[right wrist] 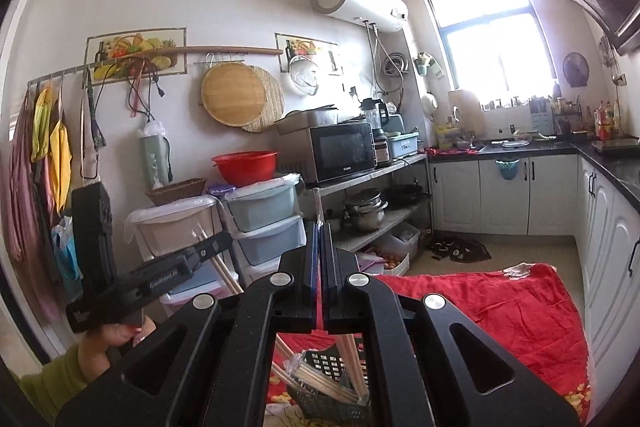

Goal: Organize utensils
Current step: 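Lower the chopsticks into the green mesh caddy with both tools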

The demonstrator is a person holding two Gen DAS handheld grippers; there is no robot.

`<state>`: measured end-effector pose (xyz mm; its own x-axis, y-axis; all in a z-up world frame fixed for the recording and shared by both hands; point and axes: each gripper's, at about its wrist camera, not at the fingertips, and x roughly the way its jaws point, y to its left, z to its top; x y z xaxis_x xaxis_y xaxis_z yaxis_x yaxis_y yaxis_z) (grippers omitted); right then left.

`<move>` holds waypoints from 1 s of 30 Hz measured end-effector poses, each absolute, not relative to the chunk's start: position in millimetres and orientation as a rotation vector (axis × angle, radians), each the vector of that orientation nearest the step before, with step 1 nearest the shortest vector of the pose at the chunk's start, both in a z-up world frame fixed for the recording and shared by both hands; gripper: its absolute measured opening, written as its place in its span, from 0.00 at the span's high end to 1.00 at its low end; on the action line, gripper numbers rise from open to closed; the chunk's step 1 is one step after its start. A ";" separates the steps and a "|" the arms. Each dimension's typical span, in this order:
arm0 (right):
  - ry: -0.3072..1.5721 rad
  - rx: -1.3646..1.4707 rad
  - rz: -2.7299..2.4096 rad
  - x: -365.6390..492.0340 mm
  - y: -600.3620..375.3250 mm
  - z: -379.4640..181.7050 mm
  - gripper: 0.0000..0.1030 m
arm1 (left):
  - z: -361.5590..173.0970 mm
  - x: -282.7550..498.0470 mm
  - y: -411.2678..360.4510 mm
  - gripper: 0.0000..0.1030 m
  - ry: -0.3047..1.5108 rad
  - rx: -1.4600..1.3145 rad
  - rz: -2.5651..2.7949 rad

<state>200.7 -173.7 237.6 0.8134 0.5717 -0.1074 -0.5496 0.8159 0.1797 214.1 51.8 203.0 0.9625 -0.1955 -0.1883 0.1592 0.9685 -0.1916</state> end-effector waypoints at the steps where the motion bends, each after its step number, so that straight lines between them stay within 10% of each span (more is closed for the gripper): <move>1: 0.163 0.154 0.603 203.6 -173.8 237.3 0.99 | 201.9 215.1 50.2 0.97 0.205 -0.171 -0.175; 30: 0.206 0.158 0.621 243.3 -137.9 197.3 0.98 | 143.3 243.2 36.4 0.97 0.291 -0.175 -0.171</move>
<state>243.3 -137.9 197.3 0.7937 0.5911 -0.1439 -0.5596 0.8022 0.2081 243.2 36.4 143.3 0.9437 -0.1922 -0.2693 0.1420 0.9705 -0.1950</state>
